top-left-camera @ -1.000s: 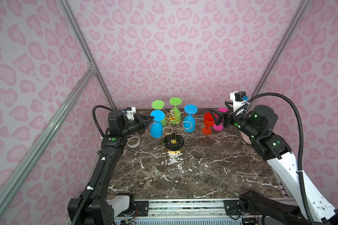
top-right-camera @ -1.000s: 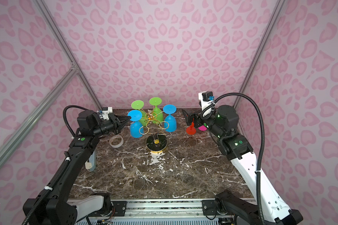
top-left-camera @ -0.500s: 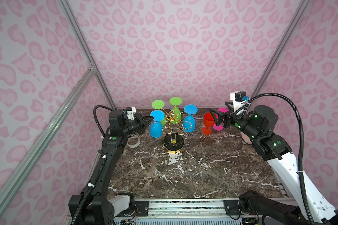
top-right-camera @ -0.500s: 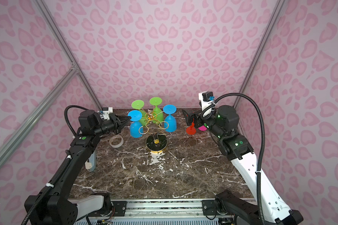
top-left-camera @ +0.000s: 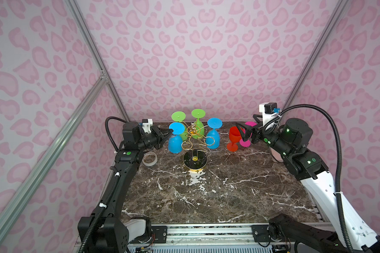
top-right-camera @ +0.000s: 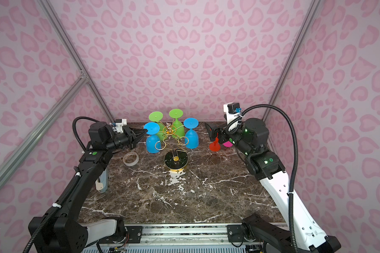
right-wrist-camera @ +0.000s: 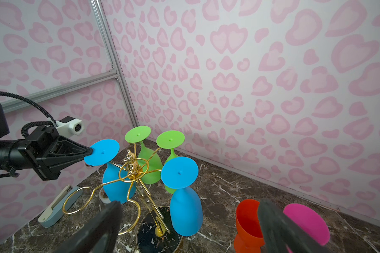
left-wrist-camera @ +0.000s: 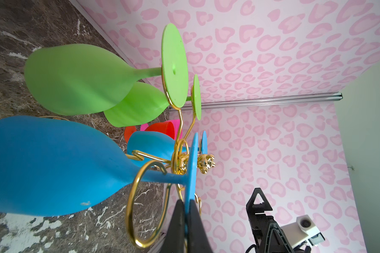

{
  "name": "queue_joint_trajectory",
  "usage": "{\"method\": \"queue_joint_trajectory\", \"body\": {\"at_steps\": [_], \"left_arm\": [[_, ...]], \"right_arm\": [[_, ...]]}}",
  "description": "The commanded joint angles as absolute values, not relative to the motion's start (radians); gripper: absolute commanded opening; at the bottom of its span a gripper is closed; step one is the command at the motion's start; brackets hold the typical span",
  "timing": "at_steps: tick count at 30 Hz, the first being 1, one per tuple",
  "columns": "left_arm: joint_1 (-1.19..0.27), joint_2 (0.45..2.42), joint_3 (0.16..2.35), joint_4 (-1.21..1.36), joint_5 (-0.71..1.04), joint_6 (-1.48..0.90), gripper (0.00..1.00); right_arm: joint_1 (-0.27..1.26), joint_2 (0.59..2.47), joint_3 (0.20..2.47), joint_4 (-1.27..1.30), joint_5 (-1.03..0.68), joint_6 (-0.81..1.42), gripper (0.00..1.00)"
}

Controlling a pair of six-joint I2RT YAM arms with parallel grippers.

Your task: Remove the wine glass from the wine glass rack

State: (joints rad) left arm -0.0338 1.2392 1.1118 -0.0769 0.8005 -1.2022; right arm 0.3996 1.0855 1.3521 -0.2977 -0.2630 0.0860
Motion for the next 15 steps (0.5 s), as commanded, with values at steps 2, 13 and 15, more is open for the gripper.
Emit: {"method": "queue_joint_trajectory", "body": {"at_steps": [2,13,15], "left_arm": [[-0.036,1.241,1.127,-0.021,0.807,-1.199,0.04],[-0.036,1.238,1.138,-0.037,0.798,-1.189,0.03],[-0.034,1.238,1.137,-0.037,0.803,-1.189,0.04]], "right_arm": [[0.4,1.092,1.362,-0.292,-0.277,0.087,0.98],[0.4,1.088,1.362,-0.293,-0.281,0.089,0.98],[0.4,1.087,1.362,-0.294,-0.28,0.089,0.98]]}}
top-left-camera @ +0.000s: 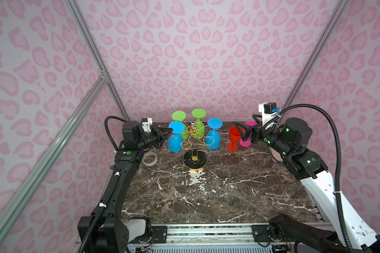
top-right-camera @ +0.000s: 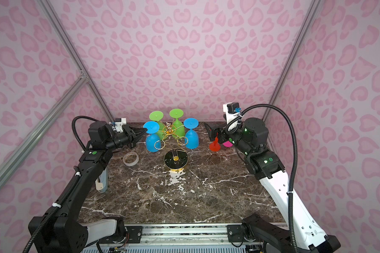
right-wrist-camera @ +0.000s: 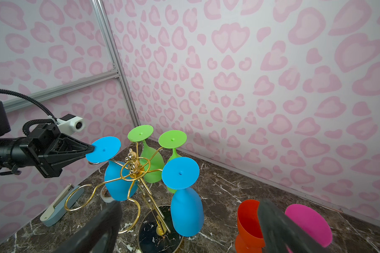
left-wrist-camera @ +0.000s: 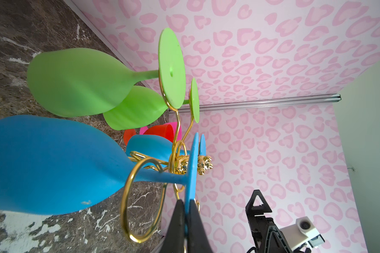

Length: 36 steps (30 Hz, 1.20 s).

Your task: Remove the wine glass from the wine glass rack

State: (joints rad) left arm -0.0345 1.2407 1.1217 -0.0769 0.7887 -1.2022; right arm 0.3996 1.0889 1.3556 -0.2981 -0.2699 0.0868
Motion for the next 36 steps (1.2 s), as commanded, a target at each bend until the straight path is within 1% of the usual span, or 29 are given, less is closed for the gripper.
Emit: {"method": "queue_joint_trajectory", "body": {"at_steps": [1,7,10,15,22,24,27,32,36], "left_arm": [[-0.035,1.238,1.134,-0.038,0.806,-1.189,0.03],[-0.034,1.228,1.132,-0.037,0.811,-1.187,0.04],[-0.033,1.224,1.133,-0.037,0.811,-1.185,0.03],[-0.033,1.226,1.134,-0.034,0.815,-1.186,0.04],[-0.034,1.227,1.134,-0.028,0.824,-1.18,0.04],[-0.032,1.227,1.132,-0.026,0.827,-1.18,0.04],[-0.032,1.226,1.132,-0.022,0.83,-1.181,0.04],[-0.031,1.223,1.132,-0.02,0.831,-1.179,0.04],[-0.029,1.22,1.131,-0.019,0.834,-1.179,0.04]], "right_arm": [[0.4,1.088,1.36,-0.293,-0.283,0.089,0.98],[0.4,1.1,1.327,-0.297,-0.317,0.114,0.98],[0.402,1.102,1.275,-0.272,-0.365,0.16,0.95],[0.416,1.124,1.185,-0.161,-0.467,0.327,0.9],[0.416,1.202,1.121,-0.045,-0.577,0.566,0.85],[0.406,1.233,1.117,-0.01,-0.62,0.628,0.81],[0.396,1.273,1.129,0.009,-0.68,0.689,0.74],[0.395,1.322,1.141,-0.008,-0.764,0.756,0.67],[0.405,1.317,1.121,-0.008,-0.8,0.782,0.65]]}}
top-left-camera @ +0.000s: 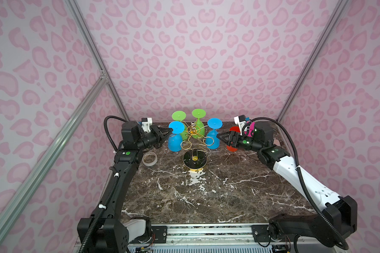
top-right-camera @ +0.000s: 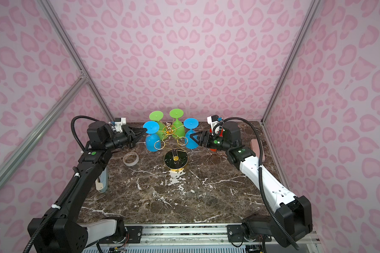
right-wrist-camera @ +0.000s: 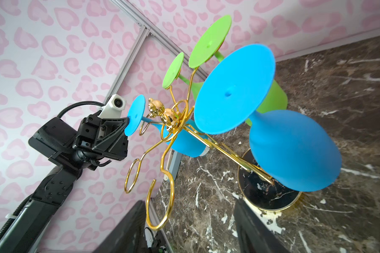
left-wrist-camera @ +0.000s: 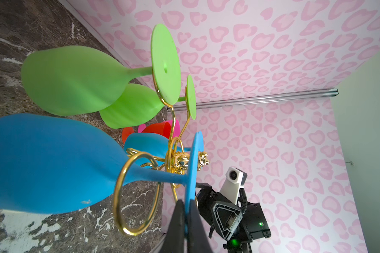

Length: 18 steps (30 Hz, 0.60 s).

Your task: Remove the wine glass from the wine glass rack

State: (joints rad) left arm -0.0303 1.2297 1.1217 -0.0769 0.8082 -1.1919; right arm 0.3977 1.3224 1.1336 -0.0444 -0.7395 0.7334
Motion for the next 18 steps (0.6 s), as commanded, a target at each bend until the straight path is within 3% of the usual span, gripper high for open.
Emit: {"method": "queue_joint_trajectory", "body": {"at_steps": [1,18], "left_arm": [[-0.029,1.22,1.129,-0.019,0.833,-1.178,0.04],[-0.03,1.226,1.12,-0.009,0.838,-1.177,0.04]], "right_arm": [[0.41,1.311,1.117,-0.006,-0.798,0.786,0.65],[0.475,1.365,1.078,0.183,-0.833,0.942,0.47]]}}
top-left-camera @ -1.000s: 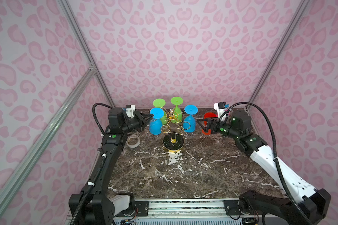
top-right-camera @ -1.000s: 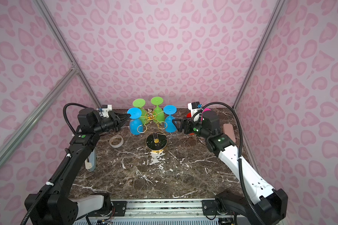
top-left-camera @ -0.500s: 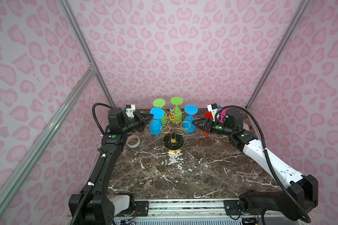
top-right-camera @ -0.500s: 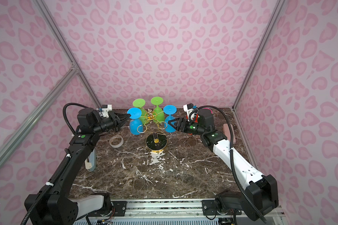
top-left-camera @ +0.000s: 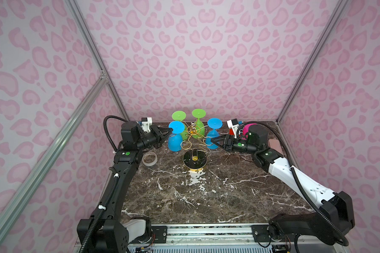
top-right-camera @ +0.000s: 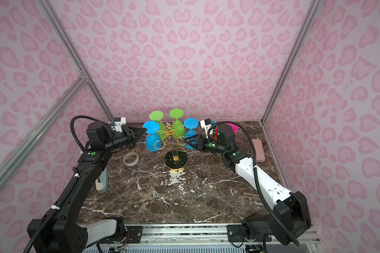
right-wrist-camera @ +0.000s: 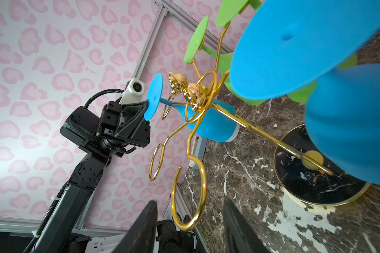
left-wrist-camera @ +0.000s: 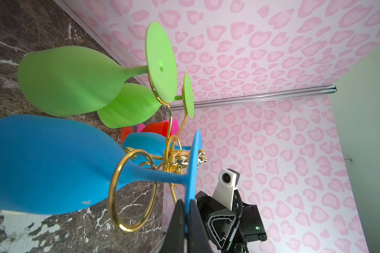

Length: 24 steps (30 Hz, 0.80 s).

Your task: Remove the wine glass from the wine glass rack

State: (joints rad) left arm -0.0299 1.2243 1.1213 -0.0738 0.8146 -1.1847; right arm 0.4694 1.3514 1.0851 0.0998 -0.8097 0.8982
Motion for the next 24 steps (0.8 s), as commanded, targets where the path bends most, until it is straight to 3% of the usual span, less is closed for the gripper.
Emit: {"method": "queue_joint_trajectory", "body": {"at_steps": [1,7,24], "left_arm": [[-0.029,1.225,1.12,-0.007,0.839,-1.178,0.04],[-0.028,1.226,1.121,-0.006,0.839,-1.178,0.04],[-0.025,1.229,1.12,-0.003,0.845,-1.178,0.04]], "right_arm": [[0.477,1.369,1.078,0.193,-0.837,0.949,0.46],[0.489,1.379,1.085,0.187,-0.828,0.943,0.41],[0.499,1.397,1.075,0.233,-0.828,0.973,0.08]]}}
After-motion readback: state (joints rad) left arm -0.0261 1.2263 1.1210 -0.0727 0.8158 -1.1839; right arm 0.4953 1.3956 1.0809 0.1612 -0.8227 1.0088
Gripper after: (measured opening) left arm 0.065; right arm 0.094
